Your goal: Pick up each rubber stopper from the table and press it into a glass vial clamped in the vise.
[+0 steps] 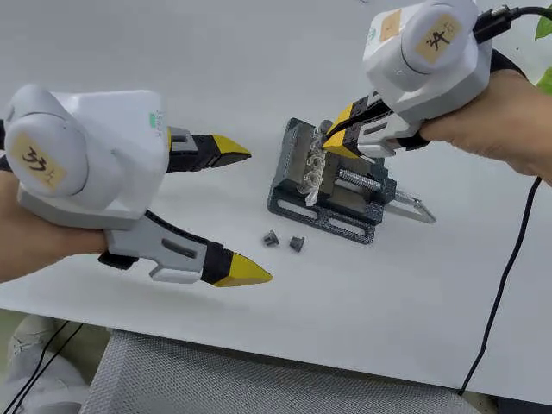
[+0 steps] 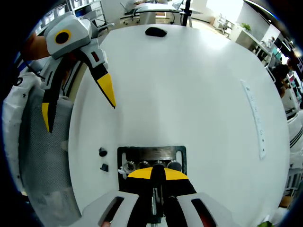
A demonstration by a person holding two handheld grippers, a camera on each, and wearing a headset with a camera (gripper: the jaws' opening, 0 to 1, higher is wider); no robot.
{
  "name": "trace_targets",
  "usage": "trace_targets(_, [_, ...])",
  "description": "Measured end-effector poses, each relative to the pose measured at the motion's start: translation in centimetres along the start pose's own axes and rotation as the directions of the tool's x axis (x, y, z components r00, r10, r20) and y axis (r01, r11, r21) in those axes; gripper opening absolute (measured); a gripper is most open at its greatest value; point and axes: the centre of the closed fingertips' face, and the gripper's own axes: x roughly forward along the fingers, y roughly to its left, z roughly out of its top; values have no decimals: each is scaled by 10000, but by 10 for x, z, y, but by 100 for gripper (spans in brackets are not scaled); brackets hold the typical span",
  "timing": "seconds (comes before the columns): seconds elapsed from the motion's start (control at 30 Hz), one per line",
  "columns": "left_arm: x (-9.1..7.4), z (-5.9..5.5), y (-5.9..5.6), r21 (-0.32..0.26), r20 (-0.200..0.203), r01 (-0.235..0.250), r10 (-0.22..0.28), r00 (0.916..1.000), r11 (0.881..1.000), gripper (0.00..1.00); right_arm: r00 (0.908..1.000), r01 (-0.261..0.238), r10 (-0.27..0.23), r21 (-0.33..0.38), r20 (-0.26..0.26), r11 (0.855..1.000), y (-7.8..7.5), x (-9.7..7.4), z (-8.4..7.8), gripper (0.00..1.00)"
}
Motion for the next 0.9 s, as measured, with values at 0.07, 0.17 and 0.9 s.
trace_targets(0.07, [0, -1, 0, 9, -16, -5, 5, 10000, 10000, 77, 10000, -23, 23, 20, -21, 10000, 0, 0, 0, 3])
trace_targets(0.17, [0, -2, 0, 4, -46, -10, 10, 10000, 10000, 78, 9999, -23, 22, -96, -101, 10000, 1, 0, 0, 3])
trace_targets(0.9, [-3, -6, 7, 249, -522, -132, 145, 9985, 9996, 81, 9997, -121, 123, 100, -202, 9999, -2, 0, -2, 3])
